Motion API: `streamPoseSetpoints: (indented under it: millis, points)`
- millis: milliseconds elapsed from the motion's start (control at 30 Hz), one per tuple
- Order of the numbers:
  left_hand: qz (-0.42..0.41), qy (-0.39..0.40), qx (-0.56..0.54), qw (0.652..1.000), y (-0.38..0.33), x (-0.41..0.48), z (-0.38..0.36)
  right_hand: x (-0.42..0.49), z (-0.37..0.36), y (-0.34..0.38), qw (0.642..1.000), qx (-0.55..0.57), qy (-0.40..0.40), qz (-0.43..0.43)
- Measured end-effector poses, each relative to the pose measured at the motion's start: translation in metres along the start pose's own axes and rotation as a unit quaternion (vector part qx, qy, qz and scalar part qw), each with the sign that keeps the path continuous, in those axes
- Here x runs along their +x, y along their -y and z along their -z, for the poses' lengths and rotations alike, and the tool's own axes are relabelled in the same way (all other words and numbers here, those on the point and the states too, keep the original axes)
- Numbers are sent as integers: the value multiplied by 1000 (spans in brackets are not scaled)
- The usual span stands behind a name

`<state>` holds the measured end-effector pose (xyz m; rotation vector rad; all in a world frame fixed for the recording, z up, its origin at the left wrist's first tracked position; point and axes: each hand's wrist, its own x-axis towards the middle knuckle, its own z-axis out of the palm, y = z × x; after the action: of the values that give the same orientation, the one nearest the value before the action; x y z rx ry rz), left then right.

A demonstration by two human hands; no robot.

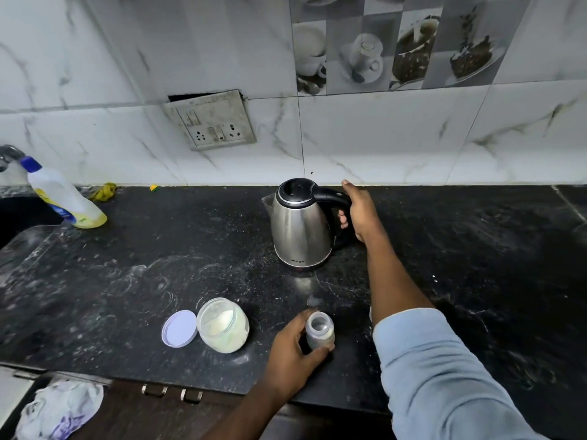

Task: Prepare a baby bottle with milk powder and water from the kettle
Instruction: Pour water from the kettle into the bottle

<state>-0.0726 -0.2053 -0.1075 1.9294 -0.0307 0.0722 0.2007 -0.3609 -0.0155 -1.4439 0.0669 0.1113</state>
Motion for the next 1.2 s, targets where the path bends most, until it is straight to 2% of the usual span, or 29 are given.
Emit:
streamPoseSetpoints:
  millis: [333, 567, 733, 867, 1000, 1200]
  points:
    - [2, 22, 29, 999, -2, -1, 4, -10, -2, 0, 998, 16, -59, 4]
    - [-26, -49, 19, 998, -26, 18, 24, -31, 27, 55, 994, 60, -85, 43]
    - [-44, -105, -20, 993, -63, 39, 46, -54, 54, 107, 991, 42, -79, 103]
    - [-63, -138, -27, 988, -80, 53, 59, -74, 78, 129, 988, 40, -93, 118]
    - [-59, -129, -52, 988, -84, 58, 55, -94, 99, 142, 987, 17, -98, 125]
    - [-45, -101, -17, 994, -91, 63, 42, -119, 122, 151, 987, -41, -81, 134]
